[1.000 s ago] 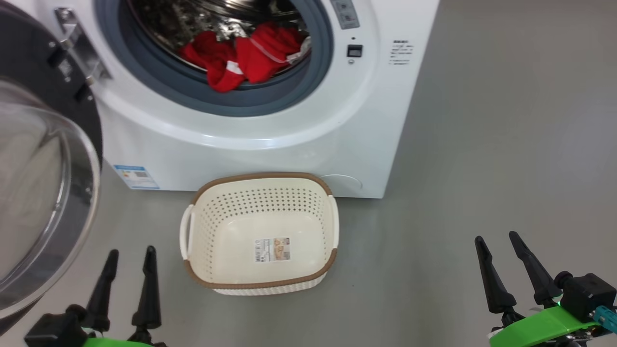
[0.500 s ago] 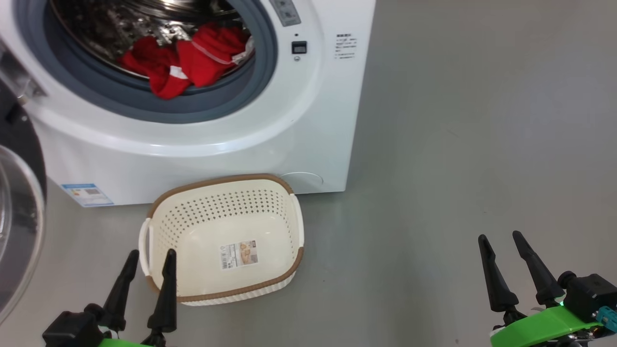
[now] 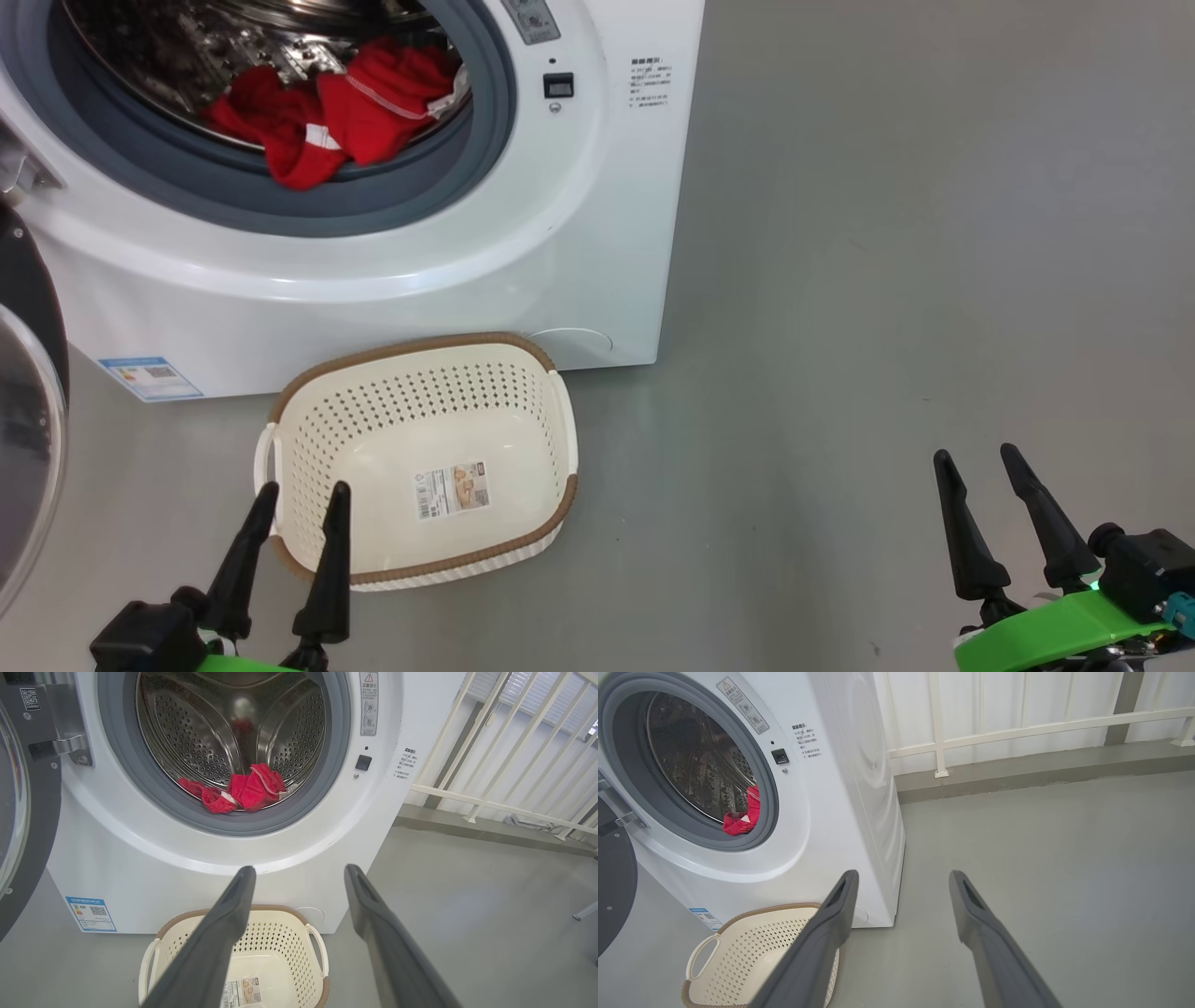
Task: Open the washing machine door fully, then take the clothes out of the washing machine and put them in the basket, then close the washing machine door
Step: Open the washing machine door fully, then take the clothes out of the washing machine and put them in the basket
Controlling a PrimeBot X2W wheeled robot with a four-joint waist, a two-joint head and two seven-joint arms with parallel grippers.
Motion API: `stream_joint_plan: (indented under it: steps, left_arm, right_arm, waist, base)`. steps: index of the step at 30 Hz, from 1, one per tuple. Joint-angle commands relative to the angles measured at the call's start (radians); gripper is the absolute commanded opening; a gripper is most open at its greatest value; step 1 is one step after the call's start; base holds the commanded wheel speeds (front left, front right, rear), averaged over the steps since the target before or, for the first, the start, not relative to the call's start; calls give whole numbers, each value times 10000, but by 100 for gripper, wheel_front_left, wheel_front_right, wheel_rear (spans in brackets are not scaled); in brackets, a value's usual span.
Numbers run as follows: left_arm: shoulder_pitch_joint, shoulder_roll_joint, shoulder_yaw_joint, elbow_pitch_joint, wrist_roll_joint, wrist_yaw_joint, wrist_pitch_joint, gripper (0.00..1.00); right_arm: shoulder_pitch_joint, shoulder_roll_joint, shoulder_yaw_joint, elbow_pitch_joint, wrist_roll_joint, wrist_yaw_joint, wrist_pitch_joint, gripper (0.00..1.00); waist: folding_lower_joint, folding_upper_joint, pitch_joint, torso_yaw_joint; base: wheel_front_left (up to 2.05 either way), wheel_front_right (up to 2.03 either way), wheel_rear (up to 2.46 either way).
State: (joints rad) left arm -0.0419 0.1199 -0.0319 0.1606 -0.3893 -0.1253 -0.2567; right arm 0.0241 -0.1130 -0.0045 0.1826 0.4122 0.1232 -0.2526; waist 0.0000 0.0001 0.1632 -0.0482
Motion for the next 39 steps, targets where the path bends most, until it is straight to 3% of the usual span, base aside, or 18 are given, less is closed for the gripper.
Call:
stream_joint_plan:
  steps: [1,18,39]
  left_arm:
    - [-320,233,308,-314,-84,-54,-51,100]
    - [-382,148,402,-309,-121,-54,-51,100]
    - [-474,229,149,-291,67,-54,-51,100]
  right_arm:
    - [-132,-92,149,-269,-76,75,-92,100]
    - [-174,-135,158,-273,-104,75,-92,100]
    - [-201,-120,281,-233,-88,75,-92,100]
  waist:
    - [0,-1,3,13]
    - [0,-1,67,121]
    - [0,-1,94,151]
  base:
    - [0,0,0]
    - [2,-6,4]
    - [83,-125,42]
